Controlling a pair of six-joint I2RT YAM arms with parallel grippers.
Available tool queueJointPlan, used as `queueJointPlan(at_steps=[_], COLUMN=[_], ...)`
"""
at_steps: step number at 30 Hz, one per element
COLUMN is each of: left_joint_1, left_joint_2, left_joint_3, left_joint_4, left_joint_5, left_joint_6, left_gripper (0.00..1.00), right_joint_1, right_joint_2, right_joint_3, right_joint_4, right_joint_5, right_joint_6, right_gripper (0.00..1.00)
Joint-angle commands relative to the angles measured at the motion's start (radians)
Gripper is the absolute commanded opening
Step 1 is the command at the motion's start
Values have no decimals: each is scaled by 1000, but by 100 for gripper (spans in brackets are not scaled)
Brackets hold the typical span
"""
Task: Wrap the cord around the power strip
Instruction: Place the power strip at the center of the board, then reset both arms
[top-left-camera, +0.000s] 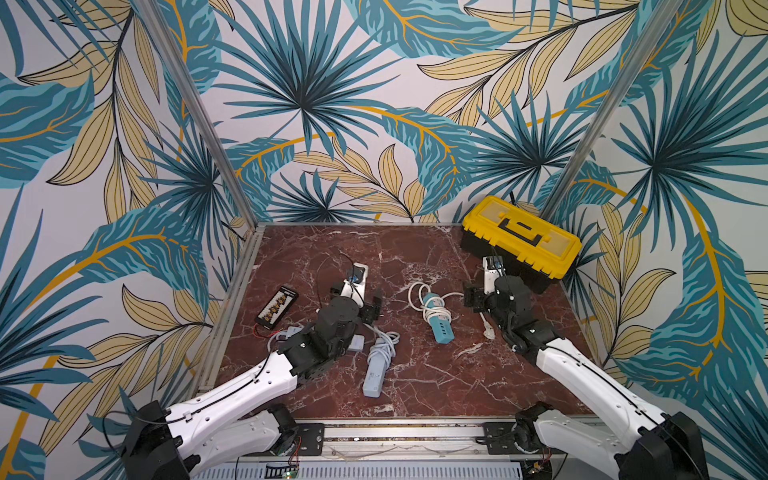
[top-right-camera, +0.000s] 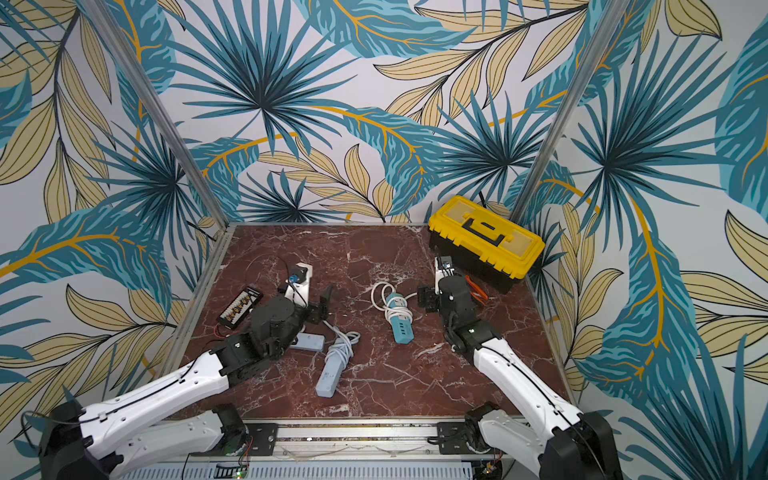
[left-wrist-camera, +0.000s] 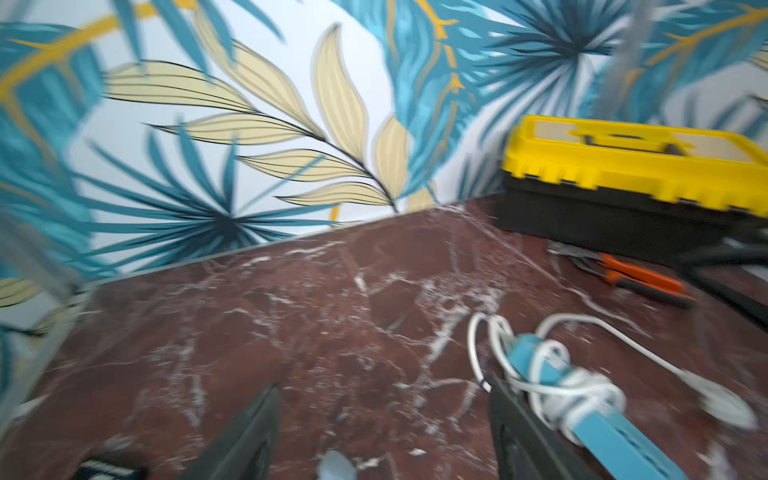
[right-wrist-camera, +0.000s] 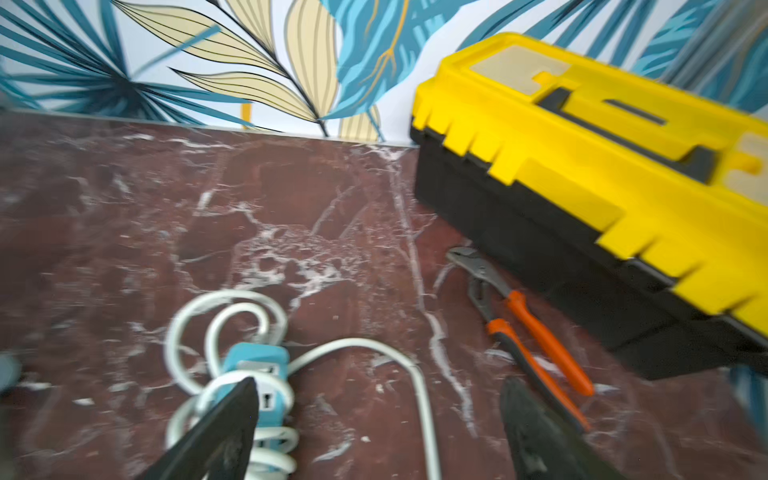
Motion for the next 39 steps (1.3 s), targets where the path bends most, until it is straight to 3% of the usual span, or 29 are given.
queueJointPlan(at_steps=[1, 5, 8, 13, 17, 20, 23, 26, 31, 33, 39], left_joint_1=[170, 359, 461, 639, 692, 697, 705, 716, 718, 731, 765], left_joint_2=[-17, -51, -53, -5, 117, 253, 356, 460, 525, 539, 537], left_joint_3=[-84, -190, -261, -360, -378, -369, -366, -355, -335, -325, -325], left_joint_4=[50, 106, 156, 327, 500, 630, 748, 821, 845, 840, 840], left_joint_5=[-195, -207, -183, 14, 102, 167, 239, 321, 396, 365, 390], left_joint_6=[21, -115, -137, -152, -105, -12, 54, 74, 112, 87, 51], left_gripper=[78, 78, 78, 79, 80, 80, 80, 80, 82, 100, 100], right_joint_1=[-23, -71, -90, -106, -142, -168, -208, -218, -260, -288, -319], right_joint_2=[39, 79, 118, 248, 328, 392, 396, 505, 436, 441, 443], right_joint_3=[-72, -153, -196, -243, -271, -340, -397, -417, -291, -258, -225], right_joint_4=[232, 383, 512, 740, 808, 1000, 1075, 1252, 909, 854, 782], right_joint_5=[267, 291, 274, 235, 125, 94, 27, -22, -82, -127, -114], right_joint_6=[-253, -218, -169, -105, -82, -73, -21, -64, -8, 8, 57], right_gripper=[93, 93, 93, 93, 94, 95, 96, 99, 99, 99, 99])
